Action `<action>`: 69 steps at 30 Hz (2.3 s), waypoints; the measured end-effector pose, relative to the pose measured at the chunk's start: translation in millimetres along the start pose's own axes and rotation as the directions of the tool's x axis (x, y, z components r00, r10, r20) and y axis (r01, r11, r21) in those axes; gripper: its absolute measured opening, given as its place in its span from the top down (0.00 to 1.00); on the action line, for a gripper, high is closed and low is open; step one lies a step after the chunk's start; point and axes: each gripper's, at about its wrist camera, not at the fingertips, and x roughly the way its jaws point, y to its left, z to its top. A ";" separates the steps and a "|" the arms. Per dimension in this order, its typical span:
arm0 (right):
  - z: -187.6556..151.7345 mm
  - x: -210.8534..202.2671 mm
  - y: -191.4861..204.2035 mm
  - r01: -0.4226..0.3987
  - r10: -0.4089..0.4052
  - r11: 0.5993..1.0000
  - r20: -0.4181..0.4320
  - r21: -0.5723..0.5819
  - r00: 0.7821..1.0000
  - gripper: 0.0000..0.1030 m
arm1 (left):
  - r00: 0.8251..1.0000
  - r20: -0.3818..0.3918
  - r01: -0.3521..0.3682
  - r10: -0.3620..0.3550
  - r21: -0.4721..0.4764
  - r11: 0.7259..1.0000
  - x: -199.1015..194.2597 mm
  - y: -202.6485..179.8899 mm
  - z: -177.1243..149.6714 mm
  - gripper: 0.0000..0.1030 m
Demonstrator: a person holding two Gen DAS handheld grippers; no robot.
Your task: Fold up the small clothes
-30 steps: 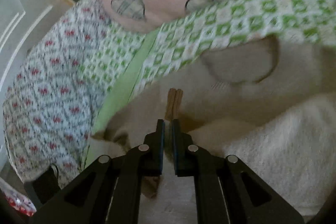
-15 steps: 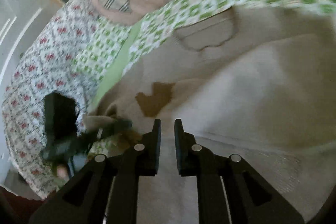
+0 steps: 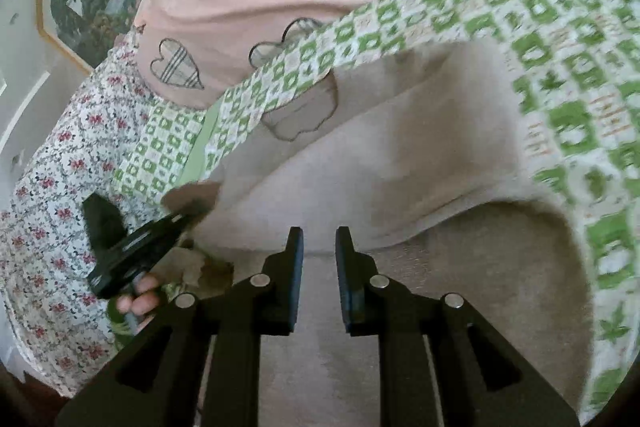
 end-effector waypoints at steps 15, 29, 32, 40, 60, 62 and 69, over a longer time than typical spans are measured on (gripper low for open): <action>55.4 -4.7 -61.5 0.301 -0.302 0.953 0.038 0.031 0.953 0.41 | 0.995 -0.069 -0.077 0.077 0.007 0.997 19.4 22.3 -10.6 0.92; 89.5 36.8 -90.4 0.389 -0.392 0.919 -0.049 -0.063 0.919 0.93 | 0.992 -0.087 -0.076 0.087 0.121 0.990 41.9 -20.0 -11.6 0.93; 79.5 48.1 -93.7 0.423 -0.430 0.901 -0.063 -0.098 0.901 0.92 | 0.986 -0.122 -0.105 0.117 0.100 0.989 48.0 -8.8 -17.3 0.92; 49.6 25.4 -35.8 0.345 -0.351 0.923 -0.011 -0.171 0.936 0.81 | 0.986 -0.105 -0.120 0.130 0.094 0.988 31.9 1.5 -20.2 0.87; -35.2 6.3 -0.7 0.218 -0.220 0.975 -0.109 -0.032 0.969 0.50 | 0.944 0.015 -0.303 0.329 0.435 0.848 -63.9 -27.2 -71.6 0.33; -46.1 8.3 4.2 0.197 -0.198 0.980 -0.133 -0.021 0.971 0.50 | 0.938 0.021 -0.302 0.346 0.539 0.786 -51.8 -41.3 -78.5 0.31; -54.2 3.5 10.3 0.184 -0.183 0.983 -0.142 -0.009 0.973 0.50 | 0.913 -0.070 -0.276 0.403 0.621 0.733 2.3 -23.2 -78.8 0.50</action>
